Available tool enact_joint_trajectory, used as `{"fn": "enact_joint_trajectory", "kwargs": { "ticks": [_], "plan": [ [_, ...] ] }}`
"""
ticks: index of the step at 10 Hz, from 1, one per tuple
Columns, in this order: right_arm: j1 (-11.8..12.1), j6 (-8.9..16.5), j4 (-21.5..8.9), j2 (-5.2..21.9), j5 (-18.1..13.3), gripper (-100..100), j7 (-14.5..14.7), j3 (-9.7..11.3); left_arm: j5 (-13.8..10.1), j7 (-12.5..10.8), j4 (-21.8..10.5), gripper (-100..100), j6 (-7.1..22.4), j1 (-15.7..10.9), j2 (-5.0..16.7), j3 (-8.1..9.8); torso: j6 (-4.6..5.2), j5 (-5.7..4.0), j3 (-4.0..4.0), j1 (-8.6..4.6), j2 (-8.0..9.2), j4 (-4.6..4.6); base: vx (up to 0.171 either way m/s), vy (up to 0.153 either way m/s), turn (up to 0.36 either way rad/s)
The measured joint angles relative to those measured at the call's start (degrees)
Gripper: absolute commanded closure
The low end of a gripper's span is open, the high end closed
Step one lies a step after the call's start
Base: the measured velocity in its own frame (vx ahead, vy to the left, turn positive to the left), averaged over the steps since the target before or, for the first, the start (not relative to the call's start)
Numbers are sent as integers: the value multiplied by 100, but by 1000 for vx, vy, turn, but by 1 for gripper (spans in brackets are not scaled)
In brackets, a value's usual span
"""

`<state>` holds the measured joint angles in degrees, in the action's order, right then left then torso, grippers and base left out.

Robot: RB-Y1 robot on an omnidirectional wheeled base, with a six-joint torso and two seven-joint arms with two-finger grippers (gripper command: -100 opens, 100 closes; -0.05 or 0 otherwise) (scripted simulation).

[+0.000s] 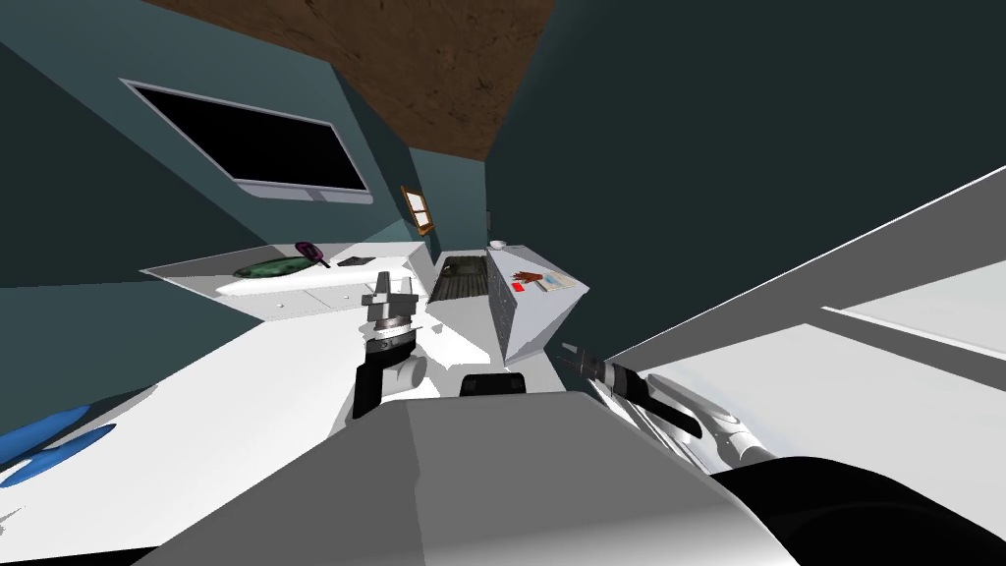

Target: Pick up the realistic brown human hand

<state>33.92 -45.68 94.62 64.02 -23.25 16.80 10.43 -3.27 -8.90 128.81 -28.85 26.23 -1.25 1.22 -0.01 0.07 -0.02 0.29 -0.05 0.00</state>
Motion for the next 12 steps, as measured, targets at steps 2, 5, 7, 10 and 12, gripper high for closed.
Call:
{"fn": "enact_joint_trajectory", "kwargs": {
  "ticks": [2,5,7,10,12],
  "plan": [
    [25,-85,-191,365,-37,-100,26,-41,0,0,0,0,0,0,0,0,0,-1,1,-11,2,1,5,60,10],
    [24,-87,-437,871,-179,-100,49,-35,0,0,0,0,0,0,0,0,0,-2,0,-13,0,0,12,54,13],
    [31,-197,-725,1219,-279,-100,100,-56,0,0,0,0,0,0,0,0,0,0,-4,-2,-6,-1,15,59,6],
    [-9,-286,-1057,1651,-413,-100,157,-37,0,0,0,0,0,0,0,0,0,2,-3,2,-5,-1,16,67,16],
    [-25,-252,-1164,1953,-512,-100,164,-12,0,0,0,0,0,0,0,0,-1,-1,-5,1,-8,-2,24,81,30]
  ]
}}
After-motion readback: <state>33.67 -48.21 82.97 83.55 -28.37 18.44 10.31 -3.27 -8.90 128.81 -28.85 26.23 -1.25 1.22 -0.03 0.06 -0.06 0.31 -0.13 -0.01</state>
